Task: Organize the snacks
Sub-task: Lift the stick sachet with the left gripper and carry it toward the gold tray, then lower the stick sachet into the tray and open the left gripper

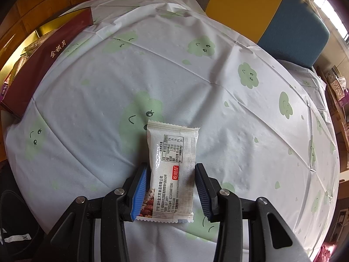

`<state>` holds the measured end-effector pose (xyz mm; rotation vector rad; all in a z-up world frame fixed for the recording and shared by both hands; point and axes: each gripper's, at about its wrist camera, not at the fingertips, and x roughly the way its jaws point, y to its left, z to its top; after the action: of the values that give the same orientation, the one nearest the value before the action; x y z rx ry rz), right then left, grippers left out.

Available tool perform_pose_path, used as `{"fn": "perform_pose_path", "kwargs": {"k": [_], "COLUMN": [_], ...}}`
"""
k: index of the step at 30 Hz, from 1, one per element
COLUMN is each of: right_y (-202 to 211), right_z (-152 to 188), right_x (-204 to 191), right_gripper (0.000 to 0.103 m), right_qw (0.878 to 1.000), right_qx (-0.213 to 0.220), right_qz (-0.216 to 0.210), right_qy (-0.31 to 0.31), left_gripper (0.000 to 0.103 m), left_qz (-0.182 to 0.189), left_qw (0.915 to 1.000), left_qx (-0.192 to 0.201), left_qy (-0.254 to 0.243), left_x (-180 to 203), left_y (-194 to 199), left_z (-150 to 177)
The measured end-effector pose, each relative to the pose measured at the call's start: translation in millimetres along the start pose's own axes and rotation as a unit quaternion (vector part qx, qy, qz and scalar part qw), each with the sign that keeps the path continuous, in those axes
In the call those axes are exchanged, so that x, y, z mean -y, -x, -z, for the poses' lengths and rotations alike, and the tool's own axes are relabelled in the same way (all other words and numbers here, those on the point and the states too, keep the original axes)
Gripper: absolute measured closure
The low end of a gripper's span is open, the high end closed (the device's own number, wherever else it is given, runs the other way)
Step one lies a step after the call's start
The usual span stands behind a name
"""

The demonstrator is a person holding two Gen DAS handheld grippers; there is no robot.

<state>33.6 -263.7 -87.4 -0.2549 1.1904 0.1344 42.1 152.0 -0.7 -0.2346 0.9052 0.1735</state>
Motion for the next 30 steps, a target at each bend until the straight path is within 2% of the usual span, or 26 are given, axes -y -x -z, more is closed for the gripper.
{"fn": "perform_pose_path", "kwargs": {"k": [7, 12, 19, 24, 30], "right_y": [0.2, -0.3, -0.4, -0.2, 0.0], "right_z": [0.2, 0.6, 0.8, 1.0, 0.9], "right_x": [1.1, 2.2, 3.2, 2.7, 2.3], "right_gripper": [0.060, 0.060, 0.060, 0.060, 0.060], "right_qw": [1.000, 1.000, 1.000, 1.000, 1.000], "right_qx": [0.001, 0.002, 0.002, 0.002, 0.003], "right_qz": [-0.002, -0.003, -0.003, -0.002, -0.001], "right_qy": [-0.003, -0.002, -0.002, -0.002, 0.000], "left_gripper": [0.075, 0.075, 0.071, 0.072, 0.072], "left_qz": [0.011, 0.013, -0.005, -0.035, -0.043], "left_qw": [0.9998, 0.9998, 0.9993, 0.9980, 0.9973], "left_qx": [-0.011, -0.017, -0.038, -0.032, -0.025], "left_qy": [0.014, 0.000, 0.000, -0.042, -0.053], "left_x": [-3.1, 10.2, 19.2, 28.5, 32.3], "left_y": [-9.6, -21.0, -41.5, -45.8, -43.6], "left_z": [2.5, 1.1, 0.5, 11.9, 16.5]}}
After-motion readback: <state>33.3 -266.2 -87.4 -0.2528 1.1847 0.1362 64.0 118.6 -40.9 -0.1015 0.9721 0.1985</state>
